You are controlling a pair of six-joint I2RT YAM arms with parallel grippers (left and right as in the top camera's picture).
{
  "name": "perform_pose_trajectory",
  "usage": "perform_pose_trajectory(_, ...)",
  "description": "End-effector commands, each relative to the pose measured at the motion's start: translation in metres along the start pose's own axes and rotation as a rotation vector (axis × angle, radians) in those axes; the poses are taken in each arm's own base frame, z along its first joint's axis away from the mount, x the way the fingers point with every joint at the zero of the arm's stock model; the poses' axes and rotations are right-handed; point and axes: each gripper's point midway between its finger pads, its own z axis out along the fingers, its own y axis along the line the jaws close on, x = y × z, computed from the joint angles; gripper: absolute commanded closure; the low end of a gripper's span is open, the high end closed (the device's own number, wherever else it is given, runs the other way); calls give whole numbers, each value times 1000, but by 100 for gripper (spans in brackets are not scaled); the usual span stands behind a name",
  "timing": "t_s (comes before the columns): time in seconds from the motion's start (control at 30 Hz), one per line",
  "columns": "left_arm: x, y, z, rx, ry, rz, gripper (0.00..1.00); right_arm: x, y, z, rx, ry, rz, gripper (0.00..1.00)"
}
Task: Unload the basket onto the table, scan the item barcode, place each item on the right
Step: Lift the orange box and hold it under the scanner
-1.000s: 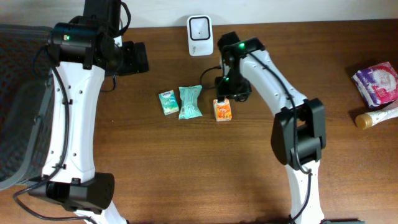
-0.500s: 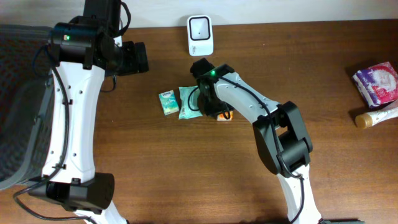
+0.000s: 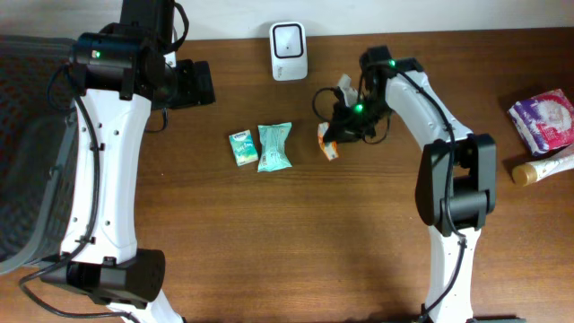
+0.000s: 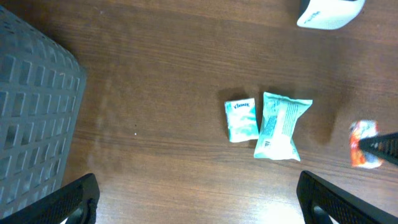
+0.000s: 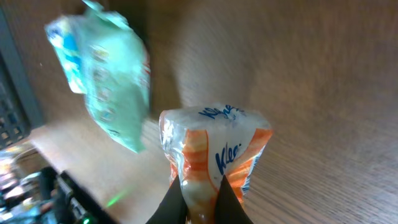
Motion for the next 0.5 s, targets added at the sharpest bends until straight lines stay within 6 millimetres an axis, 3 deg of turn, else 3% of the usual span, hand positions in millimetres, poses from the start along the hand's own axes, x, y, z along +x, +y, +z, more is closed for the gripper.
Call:
perform_pose_trajectory(0.0, -2, 2, -4, -4, -16, -8, 1, 9, -24, 5, -89, 3, 99, 84)
perform_pose_trajectory(0.03, -2, 2, -4, -4, -16, -8, 1, 8, -37, 2, -73, -10, 119, 72)
perform_pose_trajectory(0.1, -2, 2, -4, -4, -16, -8, 1, 5, -67, -10, 6, -39, 211, 63)
perform_pose_trajectory(0.13, -2, 2, -4, -4, -16, -8, 1, 5, -80, -18, 25, -54, 245, 61)
perform_pose_trajectory(0.23, -2, 3, -4, -4, -16, -8, 1, 8, -95, -37, 16, -62, 310, 60)
perform_pose_trajectory(0.37, -2, 3, -4, -4, -16, -8, 1, 8, -77, -64, 21, -66, 259, 56)
perform_pose_trajectory(0.47, -2, 2, -4, -4, -16, -8, 1, 6, -68, -60, 24, -63, 200, 49)
